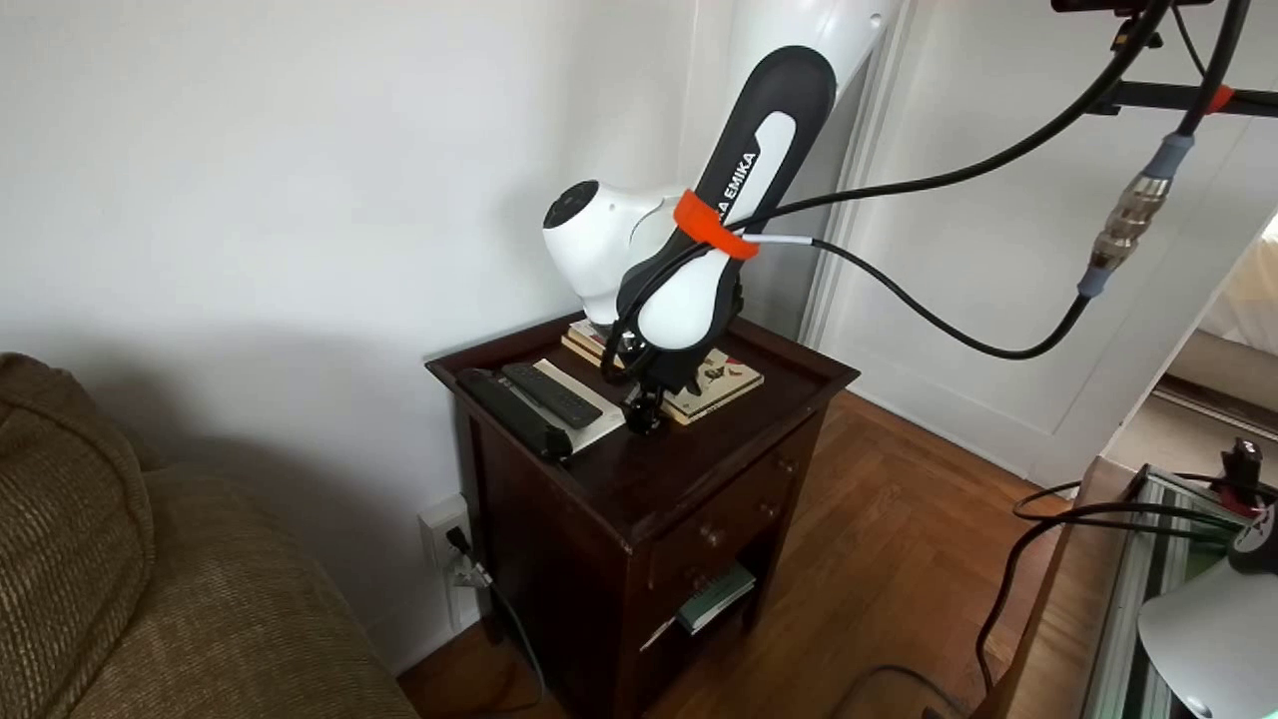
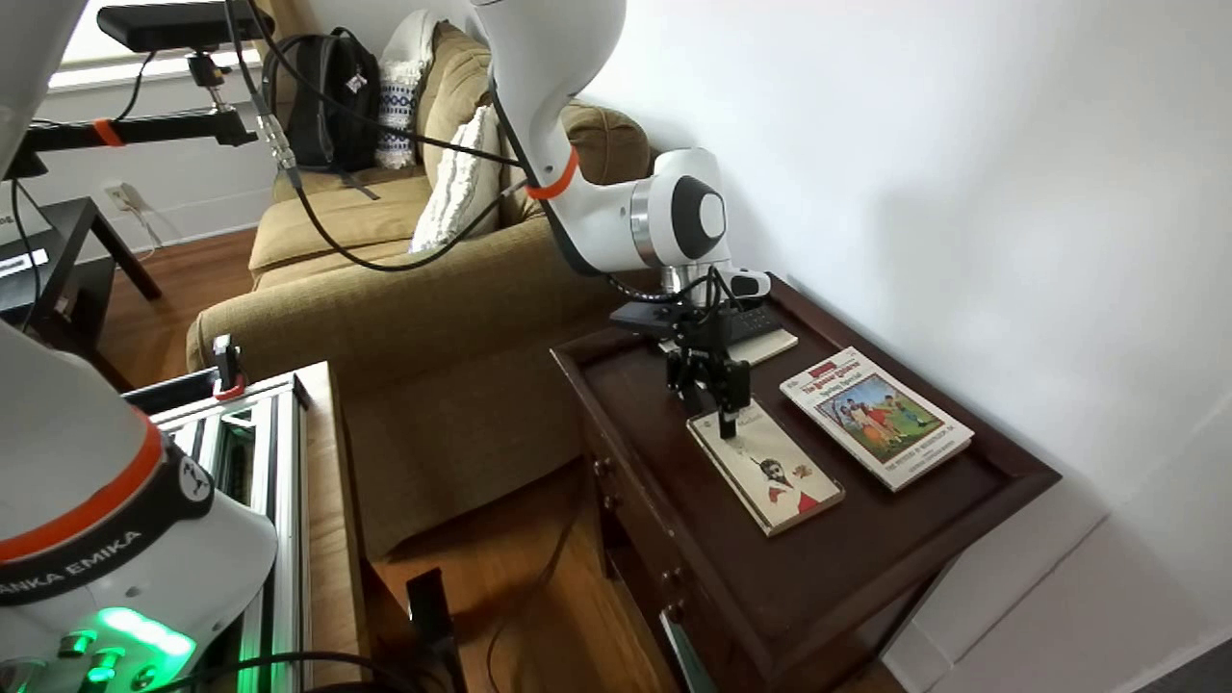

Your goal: Pick up the white book and put it on the brown book, pick up the brown and white book and put it on the stacked white book

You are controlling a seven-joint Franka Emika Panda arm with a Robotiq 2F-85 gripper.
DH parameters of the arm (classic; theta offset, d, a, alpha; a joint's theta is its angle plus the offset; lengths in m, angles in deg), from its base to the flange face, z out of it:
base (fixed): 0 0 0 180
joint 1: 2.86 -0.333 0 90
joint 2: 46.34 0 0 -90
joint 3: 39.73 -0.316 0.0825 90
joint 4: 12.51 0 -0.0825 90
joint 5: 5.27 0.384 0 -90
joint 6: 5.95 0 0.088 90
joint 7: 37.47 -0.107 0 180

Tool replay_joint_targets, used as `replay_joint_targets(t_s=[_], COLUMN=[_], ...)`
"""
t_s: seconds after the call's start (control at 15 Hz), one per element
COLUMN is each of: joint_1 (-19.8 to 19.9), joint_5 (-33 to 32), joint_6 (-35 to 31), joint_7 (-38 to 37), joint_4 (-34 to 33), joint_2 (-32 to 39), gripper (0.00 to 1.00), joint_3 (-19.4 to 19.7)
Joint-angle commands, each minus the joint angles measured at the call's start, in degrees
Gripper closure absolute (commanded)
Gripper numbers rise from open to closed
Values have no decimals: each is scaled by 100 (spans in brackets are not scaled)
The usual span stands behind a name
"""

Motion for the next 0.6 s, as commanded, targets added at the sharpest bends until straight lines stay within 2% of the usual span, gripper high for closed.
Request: replay_joint_targets(t_s=[0.0,0.13,0.27,0.47,0.53], joint_1=[-173,-212,-245,-306,-331], joint_5=[-26,-37,-38,-37,-47], joint_6=[-176,-187,-196,-154,-130], joint_7=[182,214,221,163,132], joint_4=[-22,-28,-26,-3,3], joint_2=[158,179,184,124,112], gripper=[63,75,80,95,94], joint_3=[274,333,374,446,477])
